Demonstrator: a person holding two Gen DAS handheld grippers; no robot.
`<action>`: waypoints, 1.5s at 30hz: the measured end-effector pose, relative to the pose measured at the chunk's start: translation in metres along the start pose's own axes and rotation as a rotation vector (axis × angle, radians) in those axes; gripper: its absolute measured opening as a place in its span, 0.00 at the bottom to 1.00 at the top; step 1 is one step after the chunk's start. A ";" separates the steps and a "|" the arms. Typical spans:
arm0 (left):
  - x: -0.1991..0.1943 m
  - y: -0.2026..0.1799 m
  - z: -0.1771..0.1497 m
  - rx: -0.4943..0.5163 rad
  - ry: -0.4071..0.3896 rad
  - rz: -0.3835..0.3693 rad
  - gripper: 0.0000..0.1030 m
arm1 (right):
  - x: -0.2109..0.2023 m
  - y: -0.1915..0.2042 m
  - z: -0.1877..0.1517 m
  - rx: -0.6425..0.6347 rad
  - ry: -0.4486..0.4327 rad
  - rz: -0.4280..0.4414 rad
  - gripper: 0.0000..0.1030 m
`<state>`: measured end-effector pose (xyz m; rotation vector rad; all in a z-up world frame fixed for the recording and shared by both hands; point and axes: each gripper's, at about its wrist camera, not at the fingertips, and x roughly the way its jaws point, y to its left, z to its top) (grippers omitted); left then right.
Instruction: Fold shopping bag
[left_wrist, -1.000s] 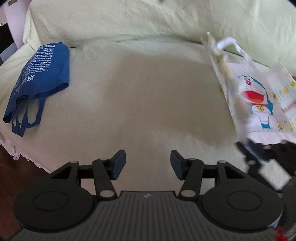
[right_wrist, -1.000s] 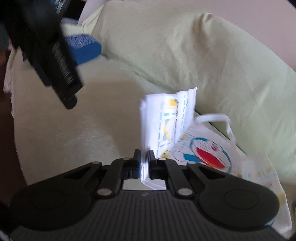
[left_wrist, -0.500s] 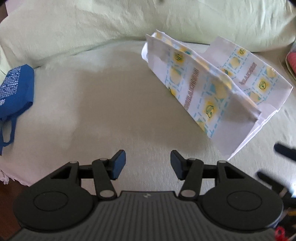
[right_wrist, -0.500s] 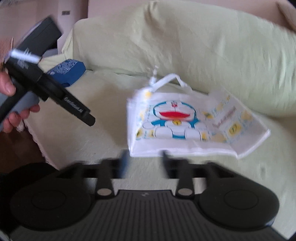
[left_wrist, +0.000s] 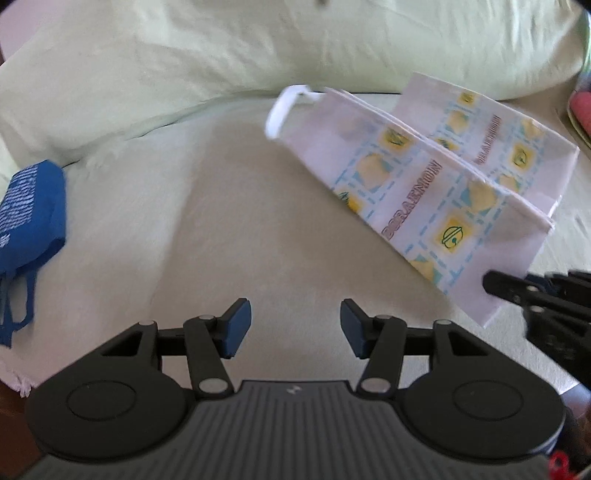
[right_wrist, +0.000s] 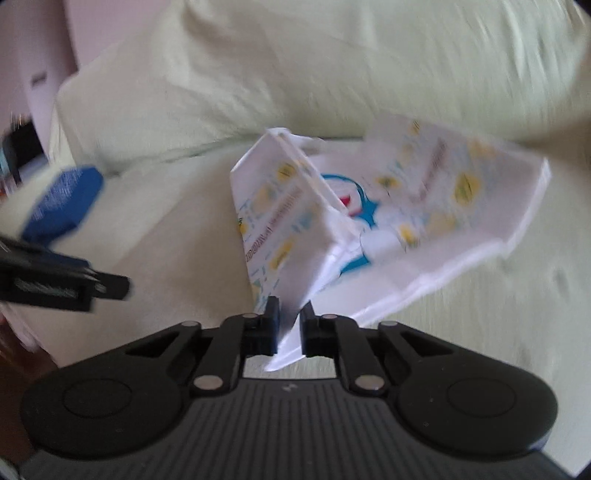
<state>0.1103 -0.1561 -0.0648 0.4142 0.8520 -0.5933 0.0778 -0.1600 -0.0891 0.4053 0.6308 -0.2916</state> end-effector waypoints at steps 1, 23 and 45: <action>0.003 -0.003 0.001 0.007 -0.004 -0.009 0.57 | -0.005 -0.003 -0.002 0.009 0.007 0.012 0.05; 0.023 -0.067 0.033 0.251 -0.100 -0.130 0.57 | -0.047 -0.074 0.033 -0.187 -0.146 -0.290 0.29; 0.086 -0.118 0.058 0.263 -0.031 -0.183 0.53 | -0.002 -0.114 0.044 -0.209 0.010 -0.108 0.11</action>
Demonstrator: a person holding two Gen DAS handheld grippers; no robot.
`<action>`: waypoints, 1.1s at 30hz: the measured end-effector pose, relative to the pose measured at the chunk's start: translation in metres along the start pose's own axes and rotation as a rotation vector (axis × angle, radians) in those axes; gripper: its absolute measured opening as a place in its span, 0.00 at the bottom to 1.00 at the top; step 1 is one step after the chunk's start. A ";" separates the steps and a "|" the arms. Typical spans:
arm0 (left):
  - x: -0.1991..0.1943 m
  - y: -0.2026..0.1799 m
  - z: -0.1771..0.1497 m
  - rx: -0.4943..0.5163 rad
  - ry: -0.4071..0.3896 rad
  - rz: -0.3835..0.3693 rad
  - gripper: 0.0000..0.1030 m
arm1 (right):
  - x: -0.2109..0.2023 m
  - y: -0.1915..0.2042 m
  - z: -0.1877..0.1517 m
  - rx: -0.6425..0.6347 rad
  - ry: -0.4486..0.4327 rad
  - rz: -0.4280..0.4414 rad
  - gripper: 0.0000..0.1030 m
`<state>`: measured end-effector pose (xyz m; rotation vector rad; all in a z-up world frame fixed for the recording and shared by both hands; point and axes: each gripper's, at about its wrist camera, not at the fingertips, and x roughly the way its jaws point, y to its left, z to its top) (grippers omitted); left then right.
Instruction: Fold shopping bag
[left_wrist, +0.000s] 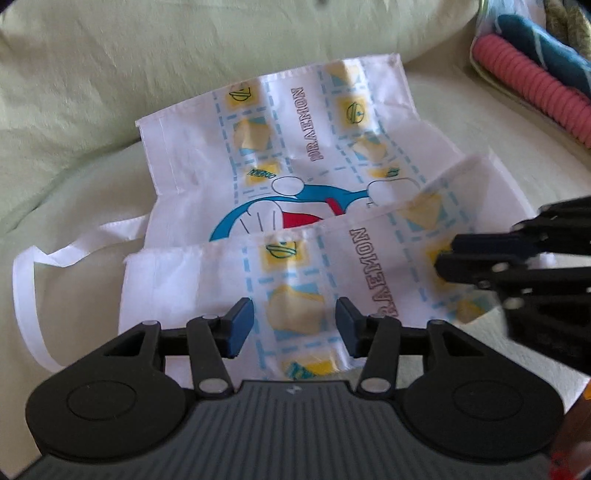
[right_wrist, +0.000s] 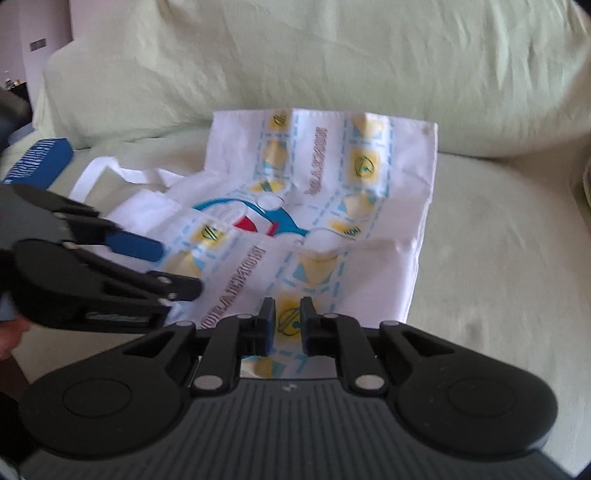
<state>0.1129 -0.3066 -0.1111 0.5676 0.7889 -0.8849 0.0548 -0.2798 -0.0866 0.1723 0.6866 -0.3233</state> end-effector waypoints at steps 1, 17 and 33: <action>0.000 0.001 0.002 -0.006 0.009 0.001 0.53 | -0.004 -0.001 0.004 0.000 -0.006 -0.006 0.12; -0.005 -0.013 0.015 -0.050 0.092 0.017 0.52 | -0.051 -0.039 0.036 -0.119 -0.039 -0.018 0.20; -0.014 -0.010 0.014 -0.151 0.156 0.048 0.52 | -0.024 -0.062 0.057 -0.090 0.046 0.009 0.34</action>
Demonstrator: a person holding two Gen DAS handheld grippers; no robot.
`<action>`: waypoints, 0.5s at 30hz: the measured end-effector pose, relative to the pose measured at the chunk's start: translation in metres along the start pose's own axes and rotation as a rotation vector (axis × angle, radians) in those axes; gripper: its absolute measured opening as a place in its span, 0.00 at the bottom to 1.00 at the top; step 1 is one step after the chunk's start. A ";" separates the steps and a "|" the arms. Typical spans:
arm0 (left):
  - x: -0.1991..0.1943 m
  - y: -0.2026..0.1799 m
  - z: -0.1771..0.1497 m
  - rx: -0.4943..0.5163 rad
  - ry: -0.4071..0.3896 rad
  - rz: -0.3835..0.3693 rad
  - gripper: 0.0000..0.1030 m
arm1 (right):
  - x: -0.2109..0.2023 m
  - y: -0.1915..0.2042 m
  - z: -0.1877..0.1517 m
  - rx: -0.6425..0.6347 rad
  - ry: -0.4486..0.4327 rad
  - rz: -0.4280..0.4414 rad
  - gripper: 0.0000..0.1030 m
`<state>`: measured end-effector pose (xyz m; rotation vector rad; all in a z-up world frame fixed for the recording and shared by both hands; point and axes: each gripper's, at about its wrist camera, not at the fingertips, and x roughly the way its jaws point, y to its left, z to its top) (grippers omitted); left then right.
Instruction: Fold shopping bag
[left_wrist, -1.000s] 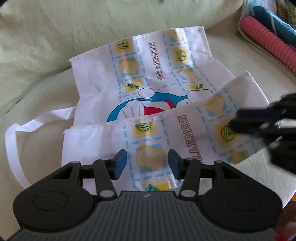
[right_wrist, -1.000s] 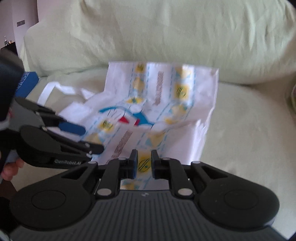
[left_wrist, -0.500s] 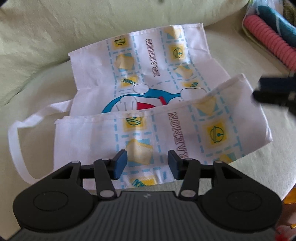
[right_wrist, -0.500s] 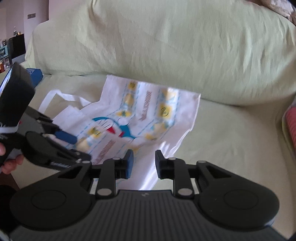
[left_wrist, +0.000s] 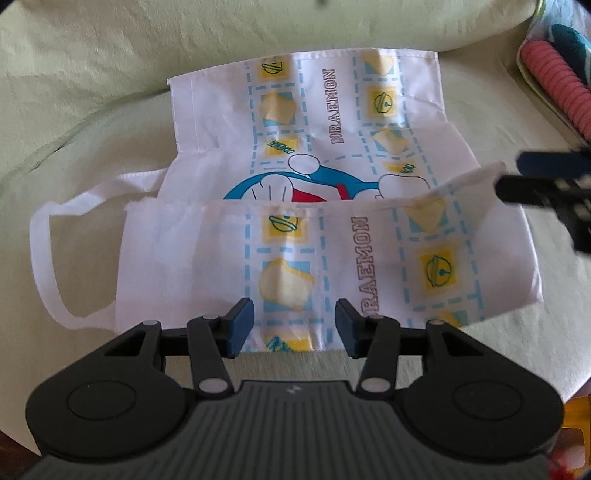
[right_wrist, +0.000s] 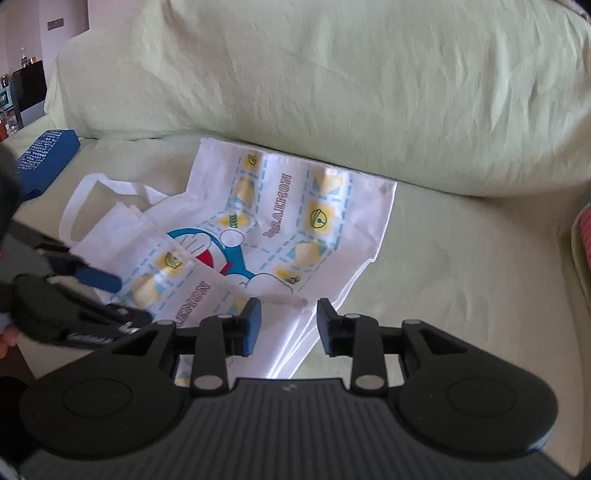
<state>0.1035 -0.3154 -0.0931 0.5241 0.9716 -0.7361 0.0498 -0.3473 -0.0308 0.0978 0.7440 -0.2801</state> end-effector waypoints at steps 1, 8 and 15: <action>0.002 0.000 -0.002 0.005 0.002 0.002 0.52 | 0.003 -0.007 0.005 -0.010 -0.004 -0.008 0.37; 0.007 0.001 -0.001 0.022 -0.003 0.032 0.54 | 0.038 -0.066 0.058 -0.083 -0.044 -0.047 0.56; 0.008 0.001 0.002 0.029 -0.015 0.042 0.55 | 0.091 -0.101 0.097 -0.133 -0.021 0.060 0.64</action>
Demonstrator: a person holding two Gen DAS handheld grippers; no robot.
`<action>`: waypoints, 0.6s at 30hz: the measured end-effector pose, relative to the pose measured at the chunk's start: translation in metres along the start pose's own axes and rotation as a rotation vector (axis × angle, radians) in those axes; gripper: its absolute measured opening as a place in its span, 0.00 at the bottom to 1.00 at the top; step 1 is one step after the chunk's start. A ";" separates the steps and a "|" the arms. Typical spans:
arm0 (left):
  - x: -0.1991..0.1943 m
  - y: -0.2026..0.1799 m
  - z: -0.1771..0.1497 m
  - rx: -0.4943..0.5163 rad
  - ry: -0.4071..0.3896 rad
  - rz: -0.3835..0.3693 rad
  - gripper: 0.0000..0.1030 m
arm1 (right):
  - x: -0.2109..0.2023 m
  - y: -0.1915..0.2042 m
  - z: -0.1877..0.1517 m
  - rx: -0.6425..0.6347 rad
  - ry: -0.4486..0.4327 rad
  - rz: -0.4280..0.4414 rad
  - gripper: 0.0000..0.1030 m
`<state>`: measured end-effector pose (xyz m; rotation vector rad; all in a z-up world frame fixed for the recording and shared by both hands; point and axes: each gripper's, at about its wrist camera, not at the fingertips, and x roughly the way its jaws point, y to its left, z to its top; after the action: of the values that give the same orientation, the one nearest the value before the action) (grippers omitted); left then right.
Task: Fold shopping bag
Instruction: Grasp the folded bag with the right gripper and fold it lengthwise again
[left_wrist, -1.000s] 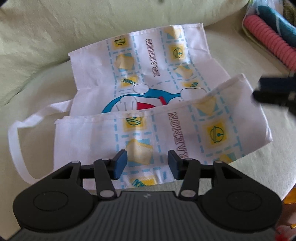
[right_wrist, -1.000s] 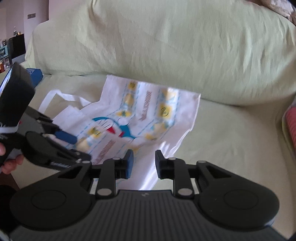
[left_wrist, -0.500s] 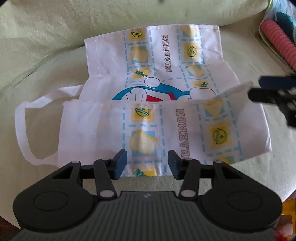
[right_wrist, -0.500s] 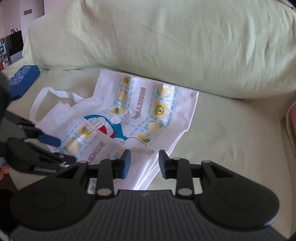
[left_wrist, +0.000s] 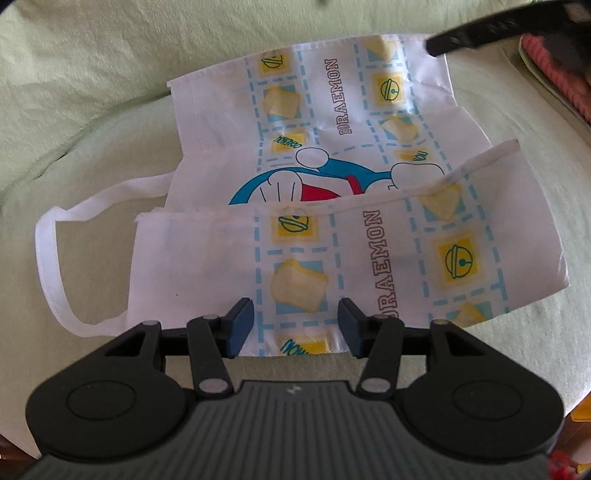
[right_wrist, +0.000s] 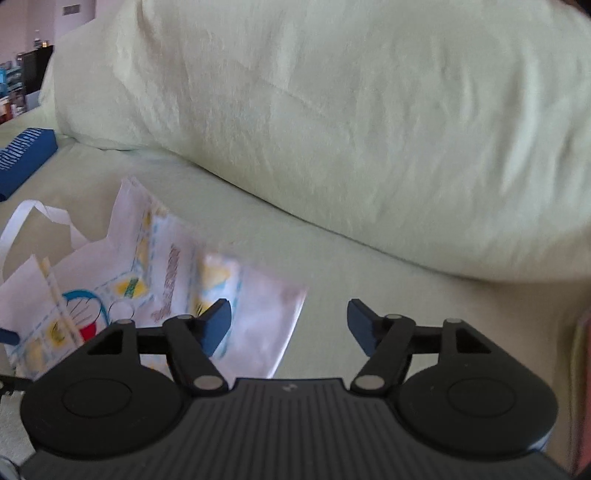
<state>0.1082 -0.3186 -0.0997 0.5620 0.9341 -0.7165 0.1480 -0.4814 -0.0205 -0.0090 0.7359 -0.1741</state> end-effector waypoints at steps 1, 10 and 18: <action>0.000 0.000 0.000 0.002 -0.002 0.001 0.55 | 0.007 -0.004 0.002 0.001 0.017 0.023 0.64; 0.000 0.012 -0.002 0.008 -0.009 0.030 0.57 | -0.031 0.028 -0.031 -0.100 -0.048 0.213 0.14; -0.003 0.047 -0.008 0.006 -0.034 0.079 0.56 | -0.091 0.145 -0.098 -0.416 0.082 0.161 0.14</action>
<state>0.1385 -0.2821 -0.0951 0.5874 0.8733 -0.6563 0.0385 -0.3190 -0.0424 -0.3394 0.8402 0.1358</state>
